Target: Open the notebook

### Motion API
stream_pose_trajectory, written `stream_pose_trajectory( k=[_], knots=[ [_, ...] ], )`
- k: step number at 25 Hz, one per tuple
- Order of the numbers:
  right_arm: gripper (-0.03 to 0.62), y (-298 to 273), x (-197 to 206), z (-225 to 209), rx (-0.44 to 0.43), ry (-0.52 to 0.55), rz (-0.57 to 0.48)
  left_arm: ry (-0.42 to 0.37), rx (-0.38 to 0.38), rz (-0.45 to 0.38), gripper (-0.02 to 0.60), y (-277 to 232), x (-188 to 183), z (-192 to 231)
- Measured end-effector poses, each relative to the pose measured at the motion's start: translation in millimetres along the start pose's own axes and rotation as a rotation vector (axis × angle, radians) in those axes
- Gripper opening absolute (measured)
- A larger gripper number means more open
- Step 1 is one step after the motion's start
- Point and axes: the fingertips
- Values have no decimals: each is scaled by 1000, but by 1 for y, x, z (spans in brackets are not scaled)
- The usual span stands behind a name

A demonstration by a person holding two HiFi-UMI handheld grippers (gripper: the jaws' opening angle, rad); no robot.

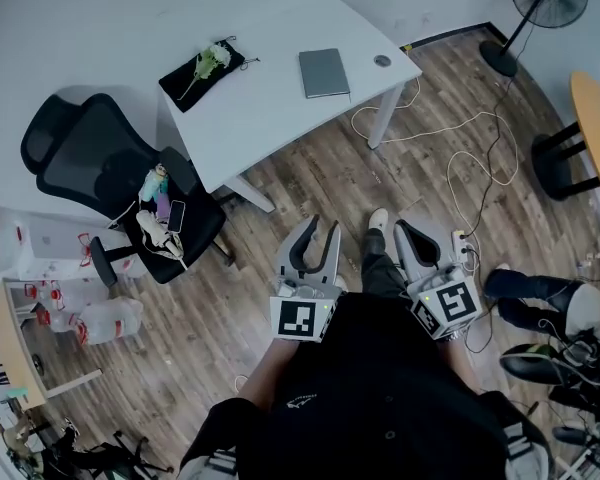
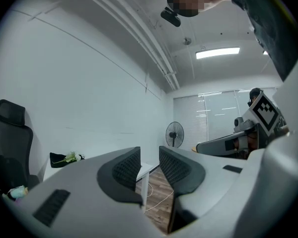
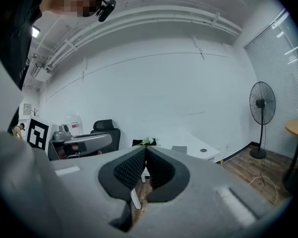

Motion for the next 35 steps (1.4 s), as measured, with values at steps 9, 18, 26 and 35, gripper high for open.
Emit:
stream_pose_trajectory(
  k=[9,18,26,35],
  knots=[
    [5,-46,-15,-34,-31,1,15,-4,-25,27,118,-47,10,20],
    [5,-96,-34,-78,-80,1,43,-10,-55,51,118,-111,19,33],
    [5,-129,-62,-119,-142,-9,42,-13,-119,64,118,-163,10,42],
    [5,-169,-85,-164,-224,-6,64,-58,-194,127,118,-217,15,52]
  ],
)
Point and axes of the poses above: the fingertips, and each gripper's own axes: y backward along the fingers, z to its left, x out of its underside, and after that the axes turned 7 degrees about -y, right-handed
